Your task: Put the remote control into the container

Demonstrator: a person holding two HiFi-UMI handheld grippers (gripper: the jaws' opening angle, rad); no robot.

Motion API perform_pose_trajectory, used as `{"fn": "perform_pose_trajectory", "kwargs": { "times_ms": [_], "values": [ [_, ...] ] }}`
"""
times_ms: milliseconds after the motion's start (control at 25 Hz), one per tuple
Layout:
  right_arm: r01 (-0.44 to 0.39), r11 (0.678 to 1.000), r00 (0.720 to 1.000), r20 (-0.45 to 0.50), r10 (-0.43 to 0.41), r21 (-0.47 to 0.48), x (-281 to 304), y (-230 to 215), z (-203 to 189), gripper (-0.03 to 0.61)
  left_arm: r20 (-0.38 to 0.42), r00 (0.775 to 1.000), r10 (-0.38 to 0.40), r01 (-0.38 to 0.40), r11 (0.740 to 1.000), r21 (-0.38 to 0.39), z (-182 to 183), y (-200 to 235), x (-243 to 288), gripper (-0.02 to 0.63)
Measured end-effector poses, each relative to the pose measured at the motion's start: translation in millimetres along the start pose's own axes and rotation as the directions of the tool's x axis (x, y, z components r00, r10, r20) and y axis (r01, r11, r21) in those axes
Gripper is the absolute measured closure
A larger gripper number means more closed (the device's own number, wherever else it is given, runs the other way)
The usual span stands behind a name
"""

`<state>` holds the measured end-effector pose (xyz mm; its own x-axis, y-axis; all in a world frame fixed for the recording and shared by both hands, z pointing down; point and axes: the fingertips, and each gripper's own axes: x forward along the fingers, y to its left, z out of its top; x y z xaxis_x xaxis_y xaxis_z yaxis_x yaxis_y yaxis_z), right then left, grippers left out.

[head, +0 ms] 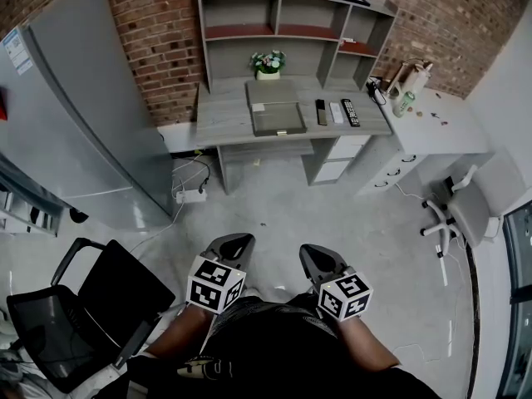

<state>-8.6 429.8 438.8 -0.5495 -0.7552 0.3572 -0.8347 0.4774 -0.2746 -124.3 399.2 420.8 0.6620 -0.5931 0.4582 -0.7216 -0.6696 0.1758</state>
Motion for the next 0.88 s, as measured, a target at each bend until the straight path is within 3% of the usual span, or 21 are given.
{"fn": "perform_pose_trajectory", "kwargs": {
  "times_ms": [200, 640, 880],
  "values": [
    [-0.001, 1.000, 1.000, -0.021, 0.001, -0.007, 4.6, 3.5, -2.1, 0.571, 0.007, 1.000, 0.013, -0.013, 1.000, 0.013, -2.2, 5.5, -2.7, 0.607],
    [0.012, 1.000, 0.998, -0.055, -0.012, 0.006, 6.0, -7.2, -6.5, 0.571, -0.030, 1.000, -0.005, 0.004, 0.999, -0.044, -16.7, 9.6, 11.5, 0.607],
    [-0.023, 0.999, 0.997, -0.069, 0.024, 0.023, 29.1, -15.2, -2.7, 0.571, -0.051, 0.998, 0.027, -0.030, 0.997, -0.071, -19.6, 22.0, 16.4, 0.607]
  ]
}}
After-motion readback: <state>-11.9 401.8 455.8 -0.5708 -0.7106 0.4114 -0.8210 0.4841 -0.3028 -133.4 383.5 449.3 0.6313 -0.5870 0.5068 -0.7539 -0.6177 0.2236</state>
